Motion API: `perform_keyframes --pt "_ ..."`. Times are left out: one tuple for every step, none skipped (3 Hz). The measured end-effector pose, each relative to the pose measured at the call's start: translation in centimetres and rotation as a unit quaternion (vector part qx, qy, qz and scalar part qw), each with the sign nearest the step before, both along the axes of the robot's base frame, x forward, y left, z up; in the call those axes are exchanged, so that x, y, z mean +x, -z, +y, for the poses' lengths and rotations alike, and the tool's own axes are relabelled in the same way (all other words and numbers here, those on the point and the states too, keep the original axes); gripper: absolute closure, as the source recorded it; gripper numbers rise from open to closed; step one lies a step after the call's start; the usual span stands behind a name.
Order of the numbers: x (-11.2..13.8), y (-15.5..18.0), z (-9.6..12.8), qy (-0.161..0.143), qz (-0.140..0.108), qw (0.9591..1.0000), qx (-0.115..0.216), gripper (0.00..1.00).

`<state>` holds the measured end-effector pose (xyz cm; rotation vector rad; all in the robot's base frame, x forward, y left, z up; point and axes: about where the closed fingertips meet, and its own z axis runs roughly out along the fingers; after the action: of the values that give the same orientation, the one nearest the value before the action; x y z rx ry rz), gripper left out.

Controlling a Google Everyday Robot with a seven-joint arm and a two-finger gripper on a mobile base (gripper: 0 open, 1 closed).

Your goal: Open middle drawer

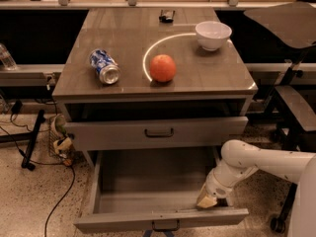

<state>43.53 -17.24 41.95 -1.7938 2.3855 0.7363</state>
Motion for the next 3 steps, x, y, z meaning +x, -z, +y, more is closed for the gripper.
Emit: perform_keyframes --pt "-1.2 -0.8 -1.5 0.002 0.001 1.0000 -0.003 1.00" --pt "-1.2 -3.8 -3.4 0.036 -0.045 0.9983 0.006 1.00" --pt "0.0 -8.3 -5.9 0.079 -0.126 0.9888 0.013 1.00"
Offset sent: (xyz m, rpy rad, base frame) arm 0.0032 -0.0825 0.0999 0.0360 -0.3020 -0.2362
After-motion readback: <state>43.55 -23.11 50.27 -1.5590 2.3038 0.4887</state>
